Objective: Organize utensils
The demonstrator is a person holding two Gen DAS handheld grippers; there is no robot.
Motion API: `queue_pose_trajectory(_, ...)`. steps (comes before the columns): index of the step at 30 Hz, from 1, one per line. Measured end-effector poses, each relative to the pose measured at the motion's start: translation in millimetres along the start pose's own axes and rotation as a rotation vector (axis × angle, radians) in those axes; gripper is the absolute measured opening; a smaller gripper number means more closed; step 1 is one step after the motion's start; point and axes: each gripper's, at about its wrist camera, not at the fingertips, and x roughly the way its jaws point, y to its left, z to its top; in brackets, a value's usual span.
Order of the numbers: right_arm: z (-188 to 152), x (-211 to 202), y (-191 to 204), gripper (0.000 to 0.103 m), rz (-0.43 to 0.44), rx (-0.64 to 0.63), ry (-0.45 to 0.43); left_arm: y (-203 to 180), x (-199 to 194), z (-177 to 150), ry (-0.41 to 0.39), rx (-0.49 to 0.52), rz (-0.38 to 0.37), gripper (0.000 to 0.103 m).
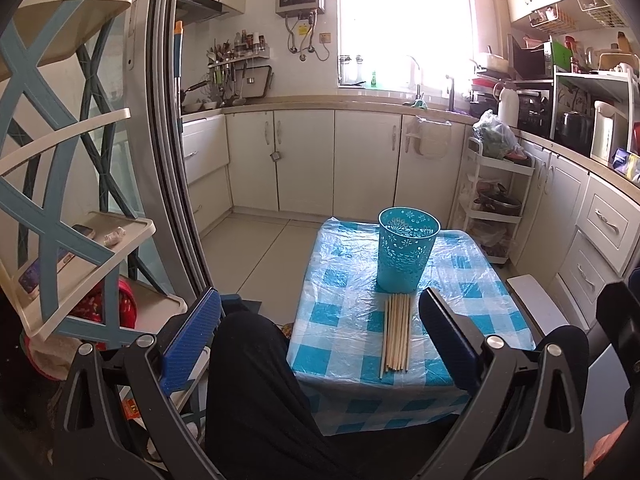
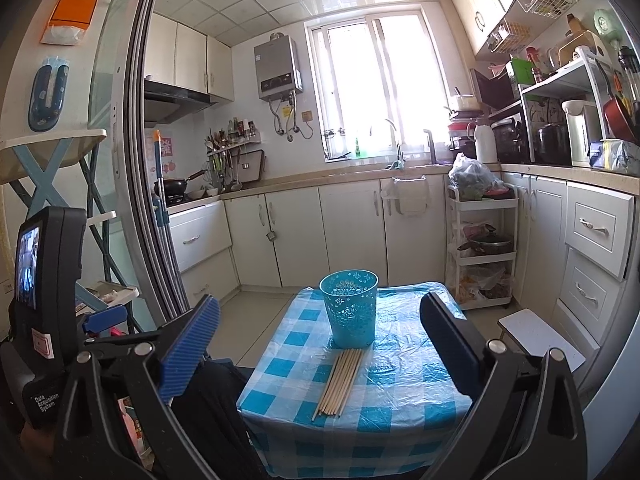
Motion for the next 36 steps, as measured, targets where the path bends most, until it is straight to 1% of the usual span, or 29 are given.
queue_pose_trajectory(2, 0.0, 3.3, -1.2, 0.096, -0.001, -0.002, 0.007, 0.0, 5.0, 0.7, 0.016, 0.003, 0.001, 0.095)
queue_pose_trajectory(6, -0.8, 11.0, -4.6, 0.096, -0.003, 0.004, 0.018, -1.6, 19.0, 0.5, 0.068, -0.009, -0.048, 0.095)
queue_pose_trajectory(9, -1.2, 16.6, -6.7, 0.096, -0.004, 0.005, 0.023, -2.9, 26.8, 1.1, 0.071, -0.023, -0.065, 0.095)
queue_pose_trajectory(12, -2.3, 22.3, -8.4, 0.096, -0.005, 0.001, 0.023, -4.3, 31.1, 1.5, 0.054, -0.031, -0.075, 0.095)
queue_pose_trajectory(16, -3.2, 32.5, -12.0, 0.096, -0.004, 0.012, 0.049, -7.8, 42.1, 2.5, 0.077, -0.039, -0.09, 0.095)
queue_pose_trajectory(17, -3.8, 35.3, -13.3, 0.096, -0.005, 0.014, 0.056, -9.3, 44.2, 2.7, 0.072, -0.044, -0.094, 0.095)
queue_pose_trajectory(21, -8.1, 50.9, -19.0, 0.096, -0.014, 0.025, 0.097, -13.2, 62.4, 1.8, 0.092, -0.004, -0.079, 0.095)
queue_pose_trajectory(24, -18.0, 72.0, -26.8, 0.096, -0.026, 0.028, 0.157, -12.0, 81.8, -1.2, 0.135, -0.013, -0.093, 0.095)
queue_pose_trajectory(27, -34.6, 103.7, -40.6, 0.096, -0.045, 0.028, 0.237, -11.8, 106.4, -7.5, 0.182, 0.005, -0.076, 0.095)
queue_pose_trajectory(32, -74.2, 176.4, -70.0, 0.095, -0.064, 0.033, 0.432, -11.9, 146.2, -16.2, 0.24, 0.027, -0.049, 0.095)
queue_pose_trajectory(34, -90.6, 204.3, -77.6, 0.083, -0.063, 0.021, 0.501, -14.3, 163.3, -19.7, 0.265, 0.033, -0.045, 0.095)
queue_pose_trajectory(35, -99.5, 219.7, -81.8, 0.073, -0.065, 0.02, 0.541, -15.2, 170.9, -21.4, 0.279, 0.036, -0.044, 0.095)
queue_pose_trajectory(36, -106.3, 230.9, -86.5, 0.067, -0.064, 0.024, 0.57, -17.0, 182.8, -24.3, 0.297, 0.039, -0.05, 0.095)
